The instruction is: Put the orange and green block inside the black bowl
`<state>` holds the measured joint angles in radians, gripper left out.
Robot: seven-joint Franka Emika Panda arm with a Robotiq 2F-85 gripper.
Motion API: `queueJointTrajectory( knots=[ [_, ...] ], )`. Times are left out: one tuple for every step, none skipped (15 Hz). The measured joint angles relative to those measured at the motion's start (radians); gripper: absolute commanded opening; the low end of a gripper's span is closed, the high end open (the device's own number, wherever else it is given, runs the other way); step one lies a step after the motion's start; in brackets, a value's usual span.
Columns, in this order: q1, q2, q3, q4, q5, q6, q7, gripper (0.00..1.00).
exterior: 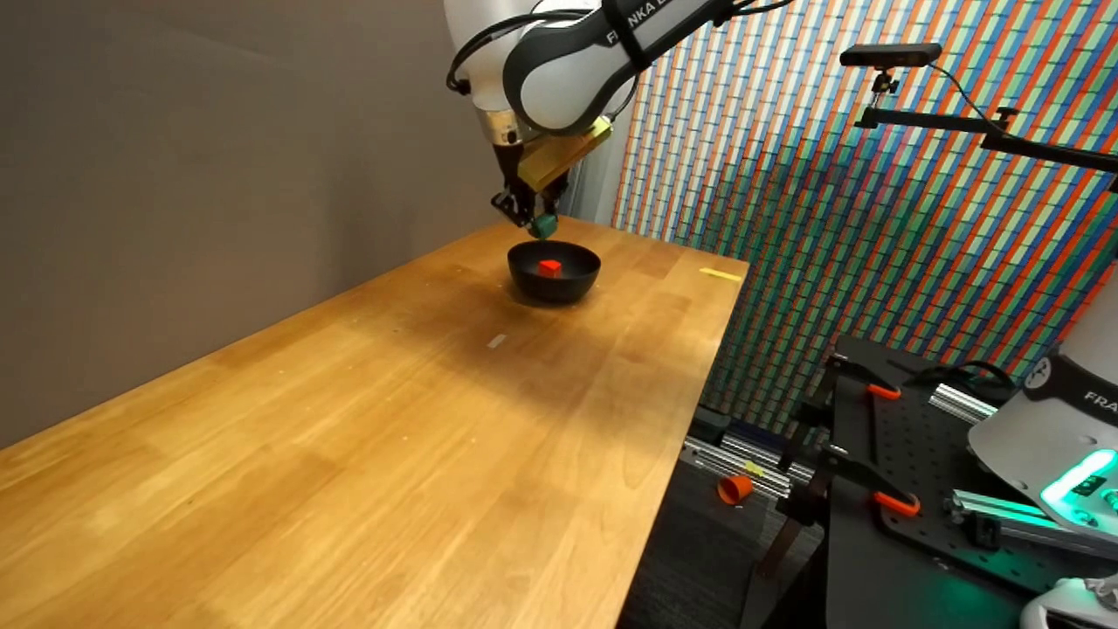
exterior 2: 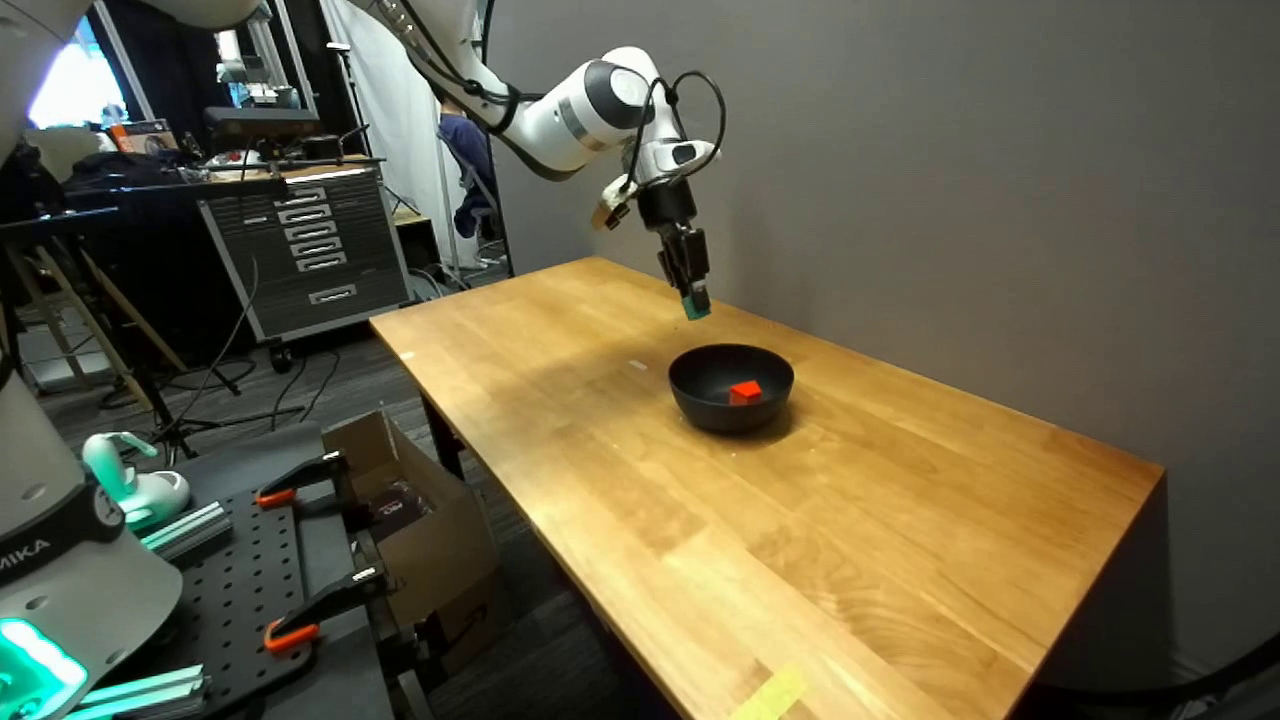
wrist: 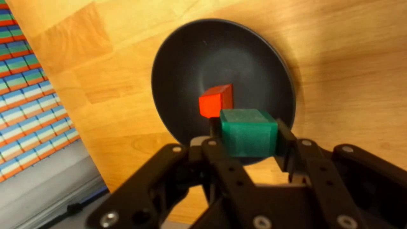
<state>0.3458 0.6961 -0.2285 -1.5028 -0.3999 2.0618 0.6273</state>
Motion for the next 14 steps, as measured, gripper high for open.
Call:
queueJointTrajectory(
  knots=[
    [0.000,-0.010,0.001,-0.022,-0.001,-0.002,0.017,0.76],
    [-0.002,-0.019,0.003,-0.042,-0.002,-0.002,0.030,0.82],
    [-0.005,-0.029,0.010,-0.060,-0.002,-0.002,0.036,0.91],
    [-0.009,-0.039,0.018,-0.074,-0.002,-0.001,0.039,0.98],
    [-0.015,-0.052,0.030,-0.090,0.001,0.001,0.039,1.00],
    [-0.024,-0.068,0.047,-0.106,0.010,0.005,0.039,1.00],
    [-0.037,-0.088,0.070,-0.125,0.036,0.017,0.033,1.00],
    [-0.053,-0.112,0.097,-0.148,0.067,0.032,0.020,1.00],
    [-0.067,-0.140,0.124,-0.175,0.097,0.046,-0.001,1.00],
    [-0.078,-0.170,0.150,-0.205,0.125,0.058,-0.027,1.00],
    [-0.087,-0.203,0.174,-0.239,0.152,0.071,-0.055,1.00],
    [-0.092,-0.236,0.198,-0.275,0.180,0.085,-0.085,0.99],
    [-0.095,-0.265,0.215,-0.306,0.196,0.092,-0.102,0.99],
    [-0.095,-0.289,0.224,-0.330,0.200,0.096,-0.108,1.00]
  ],
)
